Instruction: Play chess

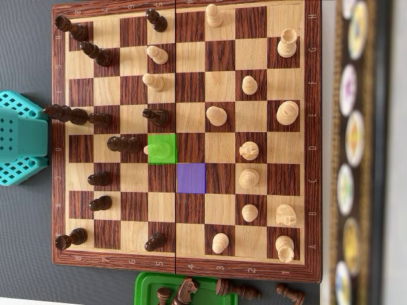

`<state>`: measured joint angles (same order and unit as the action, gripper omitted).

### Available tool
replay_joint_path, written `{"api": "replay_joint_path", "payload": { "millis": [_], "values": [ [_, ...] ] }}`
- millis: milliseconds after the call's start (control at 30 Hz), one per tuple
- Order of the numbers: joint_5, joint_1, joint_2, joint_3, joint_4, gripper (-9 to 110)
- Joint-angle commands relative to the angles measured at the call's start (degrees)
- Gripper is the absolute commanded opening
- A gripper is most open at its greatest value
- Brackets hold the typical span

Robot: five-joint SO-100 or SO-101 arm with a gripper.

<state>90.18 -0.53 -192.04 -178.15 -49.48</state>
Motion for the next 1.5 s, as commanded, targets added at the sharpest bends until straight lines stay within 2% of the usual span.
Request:
{"api": "replay_joint_path", "payload": {
  "millis": [0, 567, 800, 933, 1467],
  "values": [
    [0.0, -0.4, 0.3, -1.5, -8.6, 12],
    [-0.4, -0.4, 0.3, -2.9, -36.7, 12],
    [-10.6, 0.3, 0.3, -2.9, -43.4, 12],
    [-11.7, 0.4, 0.3, -2.9, -48.9, 12],
    [-5.6, 0.4, 0.3, -2.9, -53.9, 12]
  ]
}}
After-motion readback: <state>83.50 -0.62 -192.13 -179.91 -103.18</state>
